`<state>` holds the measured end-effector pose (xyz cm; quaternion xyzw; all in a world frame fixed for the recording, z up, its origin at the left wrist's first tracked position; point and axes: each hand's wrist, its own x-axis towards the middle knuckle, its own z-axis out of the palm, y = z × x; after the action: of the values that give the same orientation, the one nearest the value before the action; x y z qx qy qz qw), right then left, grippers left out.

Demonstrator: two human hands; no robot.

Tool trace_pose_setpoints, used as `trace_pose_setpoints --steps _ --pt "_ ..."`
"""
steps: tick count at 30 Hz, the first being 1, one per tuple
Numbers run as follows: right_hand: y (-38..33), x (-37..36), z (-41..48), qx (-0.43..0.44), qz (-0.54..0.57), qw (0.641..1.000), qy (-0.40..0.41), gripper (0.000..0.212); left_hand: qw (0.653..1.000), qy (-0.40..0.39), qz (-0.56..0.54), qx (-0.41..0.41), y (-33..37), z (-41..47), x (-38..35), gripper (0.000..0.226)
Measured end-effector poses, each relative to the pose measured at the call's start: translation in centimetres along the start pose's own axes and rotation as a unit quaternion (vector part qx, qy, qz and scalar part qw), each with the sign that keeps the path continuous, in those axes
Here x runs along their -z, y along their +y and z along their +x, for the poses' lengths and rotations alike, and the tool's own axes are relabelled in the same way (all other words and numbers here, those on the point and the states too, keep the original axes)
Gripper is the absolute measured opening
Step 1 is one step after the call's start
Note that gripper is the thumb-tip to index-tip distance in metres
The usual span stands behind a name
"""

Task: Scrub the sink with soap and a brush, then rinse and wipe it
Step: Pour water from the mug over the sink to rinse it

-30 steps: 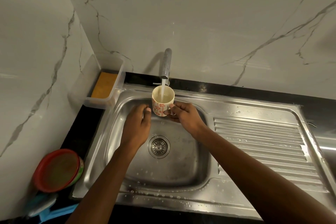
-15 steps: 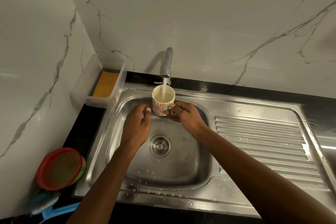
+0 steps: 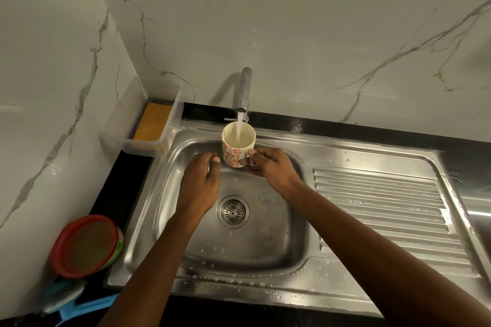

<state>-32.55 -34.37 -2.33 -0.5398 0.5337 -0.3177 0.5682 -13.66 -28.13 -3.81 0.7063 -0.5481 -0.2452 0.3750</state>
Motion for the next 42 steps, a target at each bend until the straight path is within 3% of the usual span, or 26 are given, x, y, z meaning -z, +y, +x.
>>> trace_pose_setpoints --steps 28,36,42 --pt "0.0 0.8 -1.6 0.009 0.014 1.0 -0.007 0.028 1.0 -0.004 0.019 0.002 1.2 -1.3 0.3 0.021" --pt "2.4 8.0 -7.6 -0.016 0.046 0.999 -0.005 0.026 0.999 -0.029 -0.01 0.032 3.6 -4.8 -4.3 0.026" --pt "5.0 18.3 -14.9 -0.016 -0.015 1.0 0.022 0.029 0.996 -0.094 -0.005 0.001 8.3 -9.1 -12.6 0.032"
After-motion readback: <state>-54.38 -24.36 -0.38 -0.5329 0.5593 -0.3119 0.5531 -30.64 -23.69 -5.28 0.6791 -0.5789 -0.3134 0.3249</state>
